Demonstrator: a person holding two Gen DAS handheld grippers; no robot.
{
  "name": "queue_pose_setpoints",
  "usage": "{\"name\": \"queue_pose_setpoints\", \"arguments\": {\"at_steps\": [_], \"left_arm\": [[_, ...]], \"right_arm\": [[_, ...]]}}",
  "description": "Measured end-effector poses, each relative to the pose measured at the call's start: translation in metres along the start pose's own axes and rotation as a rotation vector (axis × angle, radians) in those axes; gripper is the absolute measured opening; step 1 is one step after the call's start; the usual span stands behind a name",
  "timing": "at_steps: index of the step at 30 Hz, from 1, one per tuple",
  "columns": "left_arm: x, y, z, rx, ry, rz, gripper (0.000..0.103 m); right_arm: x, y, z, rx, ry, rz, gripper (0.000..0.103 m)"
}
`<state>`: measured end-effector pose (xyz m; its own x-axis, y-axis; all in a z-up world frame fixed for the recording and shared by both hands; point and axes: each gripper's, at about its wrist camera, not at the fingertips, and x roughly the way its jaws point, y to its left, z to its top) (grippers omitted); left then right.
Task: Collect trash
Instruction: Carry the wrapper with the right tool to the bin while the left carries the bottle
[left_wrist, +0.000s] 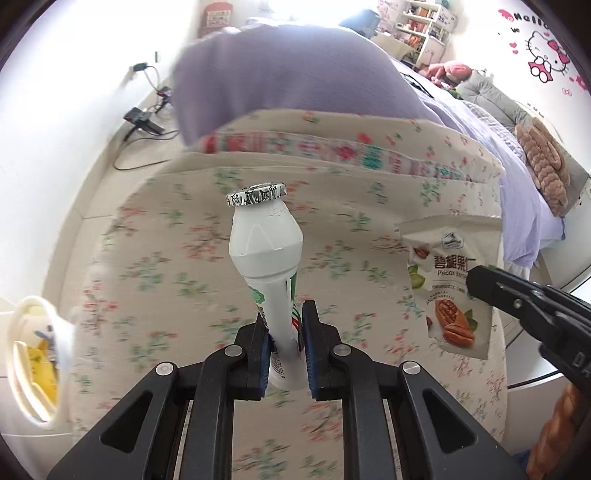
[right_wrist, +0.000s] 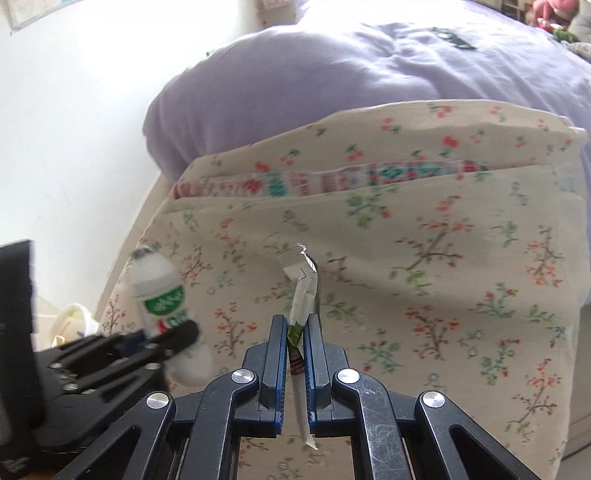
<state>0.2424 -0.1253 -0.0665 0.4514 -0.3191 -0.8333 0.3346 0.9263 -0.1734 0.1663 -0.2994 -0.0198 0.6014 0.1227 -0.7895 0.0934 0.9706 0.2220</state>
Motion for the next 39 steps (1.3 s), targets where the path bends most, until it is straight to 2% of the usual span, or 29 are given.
{"name": "queue_pose_setpoints", "arguments": {"at_steps": [7,11,16,24,29,34,39], "left_arm": [[-0.019,0.049,-0.002,-0.044,0.001,0.043,0.016],[-0.034,0.083,-0.014,-0.082,0.001,0.07,0.016],[-0.05,0.128,-0.022,-0.154,0.009,0.062,0.016],[-0.091,0.224,-0.026,-0.342,0.003,0.049,0.016],[-0.108,0.283,-0.031,-0.478,-0.003,0.042,0.016],[-0.101,0.31,-0.036,-0.521,0.018,0.052,0.016],[-0.091,0.315,-0.039,-0.521,0.054,0.044,0.016]], "right_arm": [[0.022,0.042,-0.003,-0.044,0.029,0.049,0.006],[0.037,0.072,-0.007,-0.081,0.048,0.078,0.006],[0.054,0.107,-0.014,-0.119,0.064,0.124,0.006],[0.082,0.147,-0.029,-0.202,0.108,0.162,0.006],[0.091,0.173,-0.036,-0.203,0.132,0.238,0.006],[0.105,0.208,-0.038,-0.201,0.142,0.304,0.006],[0.126,0.237,-0.042,-0.167,0.171,0.377,0.006]]}}
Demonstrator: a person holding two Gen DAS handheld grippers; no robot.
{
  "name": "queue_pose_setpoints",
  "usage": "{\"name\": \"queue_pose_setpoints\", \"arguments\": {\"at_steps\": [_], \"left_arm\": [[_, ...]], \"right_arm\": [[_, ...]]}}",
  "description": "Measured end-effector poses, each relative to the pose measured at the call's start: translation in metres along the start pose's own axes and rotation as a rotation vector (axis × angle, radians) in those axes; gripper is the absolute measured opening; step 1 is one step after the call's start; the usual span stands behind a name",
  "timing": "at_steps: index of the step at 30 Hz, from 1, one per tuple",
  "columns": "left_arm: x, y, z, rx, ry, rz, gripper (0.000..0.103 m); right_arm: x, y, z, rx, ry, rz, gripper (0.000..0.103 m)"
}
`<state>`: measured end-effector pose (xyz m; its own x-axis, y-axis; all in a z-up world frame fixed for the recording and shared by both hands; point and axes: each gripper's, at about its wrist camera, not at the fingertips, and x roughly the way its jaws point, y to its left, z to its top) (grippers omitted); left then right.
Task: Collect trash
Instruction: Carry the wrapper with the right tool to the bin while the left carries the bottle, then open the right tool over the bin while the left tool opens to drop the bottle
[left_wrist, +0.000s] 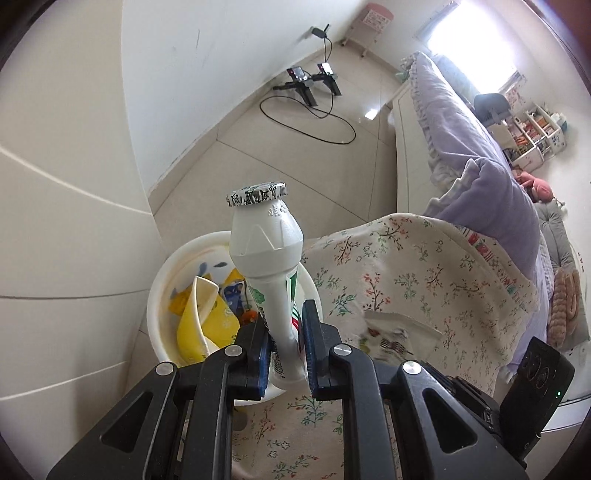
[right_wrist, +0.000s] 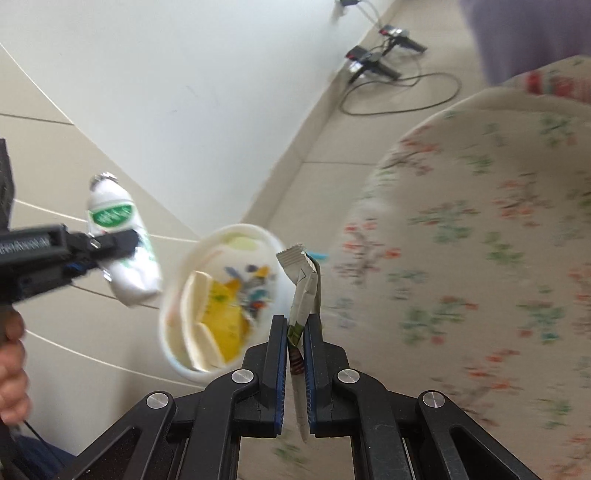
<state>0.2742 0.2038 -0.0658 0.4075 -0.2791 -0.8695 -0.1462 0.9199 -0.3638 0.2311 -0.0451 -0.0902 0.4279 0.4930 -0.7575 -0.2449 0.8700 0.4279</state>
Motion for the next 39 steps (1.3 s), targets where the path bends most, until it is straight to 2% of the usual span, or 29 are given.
{"name": "queue_pose_setpoints", "arguments": {"at_steps": [4,7,13,14,16,18,20,24,28,30,32,35,39], "left_arm": [[-0.003,0.006,0.004,-0.006,-0.01,0.0,0.017],[-0.003,0.009,0.007,-0.014,-0.011,0.008,0.017],[0.001,0.019,0.01,-0.036,-0.006,0.029,0.017],[0.003,0.02,0.01,-0.038,-0.003,0.035,0.017],[0.007,0.021,0.01,-0.042,0.008,0.041,0.016],[0.011,0.02,0.01,-0.038,0.017,0.044,0.017],[0.016,0.017,0.009,-0.026,0.028,0.043,0.017],[0.025,0.011,0.007,-0.014,0.045,0.043,0.017],[0.031,0.007,0.011,-0.014,0.023,0.034,0.018],[0.041,0.008,0.014,-0.016,0.041,0.038,0.024],[0.05,0.012,0.011,-0.028,0.077,0.05,0.038],[0.049,0.015,0.008,-0.059,0.09,0.023,0.039],[0.03,0.012,0.008,-0.053,0.037,0.039,0.039]], "right_arm": [[0.019,0.017,0.007,0.048,-0.004,0.095,0.006],[0.039,0.036,0.014,0.045,-0.004,0.128,0.007],[0.089,0.062,0.03,0.004,0.025,0.121,0.011],[0.101,0.065,0.032,-0.008,0.044,0.102,0.014],[0.117,0.067,0.031,-0.023,0.08,0.041,0.042],[0.122,0.064,0.031,-0.017,0.081,0.024,0.043],[0.116,0.056,0.029,0.002,0.064,0.045,0.044],[0.098,0.04,0.025,0.022,0.034,0.017,0.044],[0.074,0.024,0.023,0.065,0.003,0.029,0.044],[0.061,0.017,0.024,0.089,-0.019,0.041,0.044],[0.048,0.012,0.023,0.106,-0.037,0.057,0.046],[0.029,0.005,0.02,0.125,-0.049,0.079,0.047],[0.001,-0.007,0.016,0.152,-0.082,0.078,0.047]]}}
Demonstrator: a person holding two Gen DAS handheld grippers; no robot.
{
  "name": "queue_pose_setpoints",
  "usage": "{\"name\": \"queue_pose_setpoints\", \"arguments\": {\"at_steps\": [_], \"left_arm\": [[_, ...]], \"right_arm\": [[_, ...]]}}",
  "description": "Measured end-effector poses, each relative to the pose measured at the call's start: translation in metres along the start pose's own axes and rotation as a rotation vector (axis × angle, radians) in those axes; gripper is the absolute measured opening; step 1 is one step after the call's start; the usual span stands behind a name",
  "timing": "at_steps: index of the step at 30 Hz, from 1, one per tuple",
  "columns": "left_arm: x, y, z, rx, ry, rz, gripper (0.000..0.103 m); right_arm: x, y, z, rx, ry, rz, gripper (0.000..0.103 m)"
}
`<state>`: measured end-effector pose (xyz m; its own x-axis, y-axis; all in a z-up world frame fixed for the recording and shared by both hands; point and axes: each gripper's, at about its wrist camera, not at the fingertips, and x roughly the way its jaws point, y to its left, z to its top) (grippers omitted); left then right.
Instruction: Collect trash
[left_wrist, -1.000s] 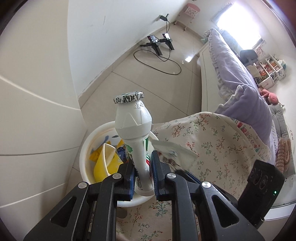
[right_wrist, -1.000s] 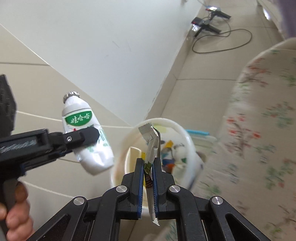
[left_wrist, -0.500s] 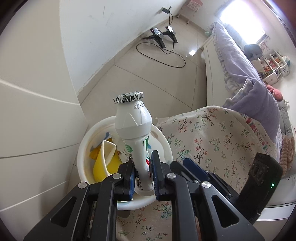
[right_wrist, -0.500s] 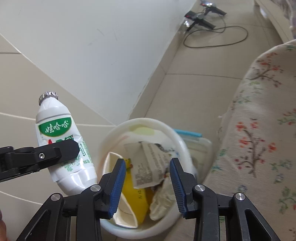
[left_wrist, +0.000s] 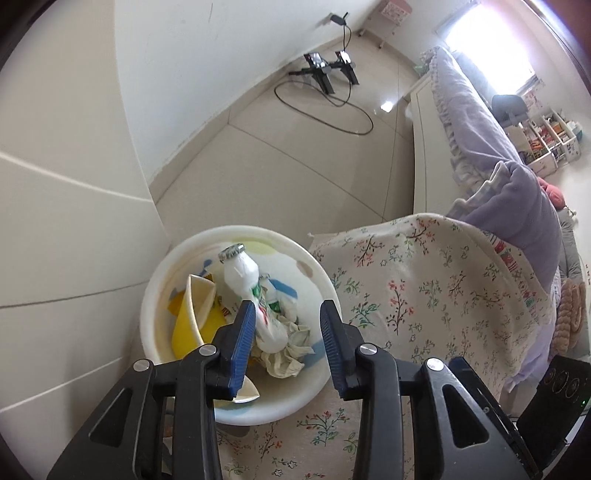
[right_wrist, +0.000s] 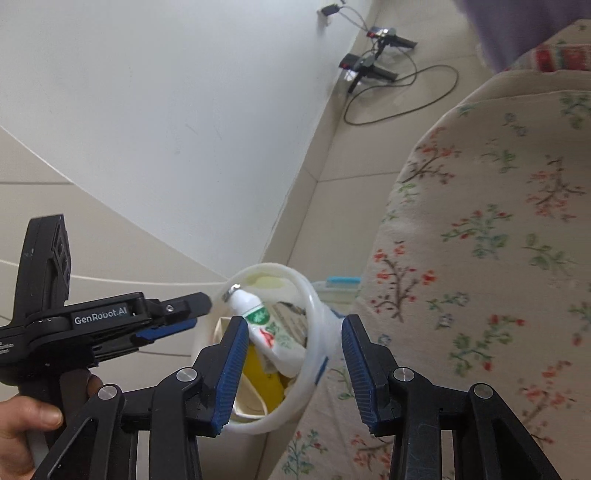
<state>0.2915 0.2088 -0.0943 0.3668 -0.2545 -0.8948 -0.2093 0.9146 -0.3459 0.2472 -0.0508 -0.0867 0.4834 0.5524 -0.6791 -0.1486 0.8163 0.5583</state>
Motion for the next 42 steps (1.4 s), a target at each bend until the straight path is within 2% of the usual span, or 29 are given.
{"name": "queue_pose_setpoints", "arguments": {"at_steps": [3,6,9,12,14,15,18,20,23,30,32,34,37,42], "left_arm": [[-0.022,0.0,-0.009,-0.021,-0.049,-0.015,0.039],[-0.049,-0.005,-0.032,0.019,-0.118,0.013,0.039],[-0.07,-0.013,-0.064,0.067,-0.169,0.101,0.047],[-0.092,-0.021,-0.097,0.1,-0.231,0.153,0.058],[-0.111,-0.029,-0.132,0.091,-0.301,0.232,0.072],[-0.118,-0.036,-0.148,0.107,-0.324,0.251,0.074],[-0.135,-0.052,-0.189,0.166,-0.36,0.265,0.078],[-0.147,-0.059,-0.215,0.175,-0.392,0.292,0.085],[-0.163,-0.068,-0.246,0.177,-0.423,0.319,0.088],[-0.197,-0.087,-0.289,0.213,-0.466,0.382,0.089],[-0.206,-0.092,-0.298,0.235,-0.474,0.375,0.089],[-0.214,-0.097,-0.307,0.251,-0.48,0.365,0.089],[-0.224,-0.099,-0.314,0.262,-0.486,0.343,0.09],[-0.231,-0.098,-0.317,0.264,-0.504,0.347,0.09]], "right_arm": [[-0.015,-0.005,-0.004,0.023,-0.01,0.009,0.047],[-0.032,-0.003,-0.019,0.035,-0.016,0.028,0.047],[-0.057,0.004,-0.037,0.027,-0.05,0.036,0.047],[-0.093,0.023,-0.059,-0.034,-0.102,0.014,0.047],[-0.117,0.034,-0.076,-0.09,-0.134,0.021,0.05],[-0.128,0.038,-0.086,-0.114,-0.149,0.018,0.053],[-0.156,0.048,-0.116,-0.209,-0.172,-0.019,0.054],[-0.168,0.05,-0.135,-0.249,-0.18,-0.047,0.054],[-0.188,0.051,-0.159,-0.28,-0.201,-0.086,0.054],[-0.228,0.054,-0.19,-0.315,-0.266,-0.124,0.064],[-0.237,0.057,-0.195,-0.323,-0.28,-0.125,0.07],[-0.245,0.06,-0.197,-0.317,-0.289,-0.118,0.083],[-0.259,0.066,-0.201,-0.323,-0.317,-0.104,0.09],[-0.271,0.071,-0.202,-0.328,-0.355,-0.125,0.094]]}}
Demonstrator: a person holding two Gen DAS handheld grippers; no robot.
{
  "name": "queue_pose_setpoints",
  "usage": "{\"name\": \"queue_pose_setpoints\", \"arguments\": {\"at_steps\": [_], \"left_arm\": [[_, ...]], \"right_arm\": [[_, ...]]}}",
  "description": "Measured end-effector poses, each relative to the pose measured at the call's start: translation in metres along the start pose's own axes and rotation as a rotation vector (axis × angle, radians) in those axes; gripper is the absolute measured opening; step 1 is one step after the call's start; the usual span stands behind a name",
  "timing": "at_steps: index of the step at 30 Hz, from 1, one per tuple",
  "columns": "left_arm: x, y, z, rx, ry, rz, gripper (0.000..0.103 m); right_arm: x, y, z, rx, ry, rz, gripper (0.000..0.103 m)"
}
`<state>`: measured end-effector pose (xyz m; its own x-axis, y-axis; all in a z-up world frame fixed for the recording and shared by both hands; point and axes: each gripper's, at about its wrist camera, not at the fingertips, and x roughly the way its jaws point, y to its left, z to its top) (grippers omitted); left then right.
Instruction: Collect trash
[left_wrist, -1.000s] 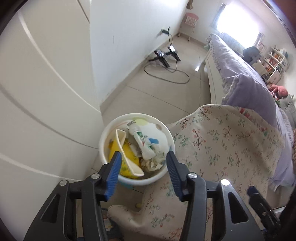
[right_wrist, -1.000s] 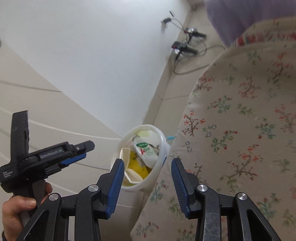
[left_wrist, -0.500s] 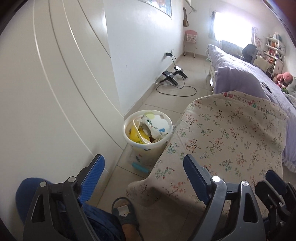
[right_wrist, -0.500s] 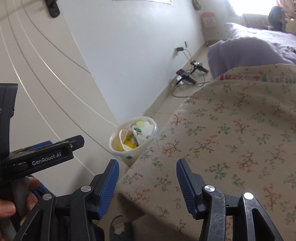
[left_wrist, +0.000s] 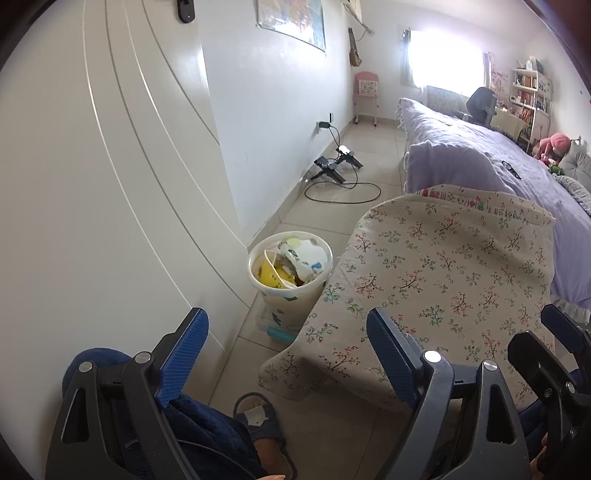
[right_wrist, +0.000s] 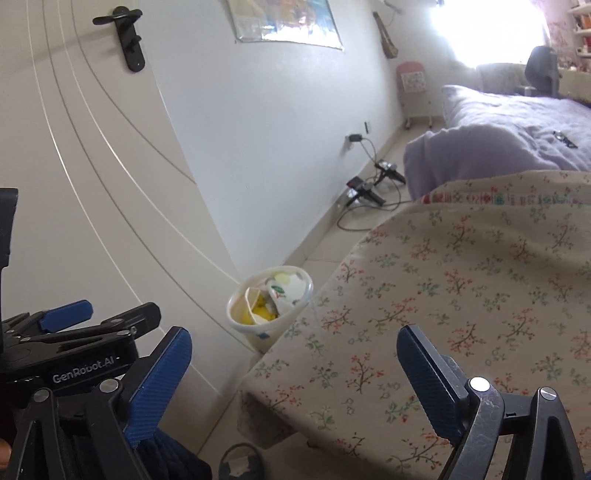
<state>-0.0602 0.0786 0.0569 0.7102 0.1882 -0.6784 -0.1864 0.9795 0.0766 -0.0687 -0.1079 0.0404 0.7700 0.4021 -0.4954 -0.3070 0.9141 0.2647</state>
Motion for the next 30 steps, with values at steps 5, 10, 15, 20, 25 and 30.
{"name": "queue_pose_setpoints", "arguments": {"at_steps": [5,10,15,20,25,30], "left_arm": [[0.002,0.003,-0.003,-0.004,0.006,0.008,0.09],[0.008,0.004,-0.002,-0.006,0.014,0.008,0.09],[0.011,0.004,-0.002,-0.005,0.019,0.0,0.09],[0.015,0.003,-0.003,-0.001,0.028,-0.006,0.09],[0.017,0.004,-0.004,0.001,0.035,-0.012,0.09],[0.02,0.002,-0.004,0.003,0.047,-0.022,0.09]], "right_arm": [[0.002,0.001,-0.002,-0.006,0.004,-0.003,0.094],[0.007,0.004,-0.004,-0.013,0.013,-0.006,0.094],[0.01,0.005,-0.004,-0.016,0.011,-0.022,0.094],[0.012,0.004,-0.005,-0.01,0.014,-0.027,0.094],[0.013,0.003,-0.005,-0.011,0.018,-0.026,0.094],[0.015,0.003,-0.006,-0.007,0.022,-0.026,0.094]]}}
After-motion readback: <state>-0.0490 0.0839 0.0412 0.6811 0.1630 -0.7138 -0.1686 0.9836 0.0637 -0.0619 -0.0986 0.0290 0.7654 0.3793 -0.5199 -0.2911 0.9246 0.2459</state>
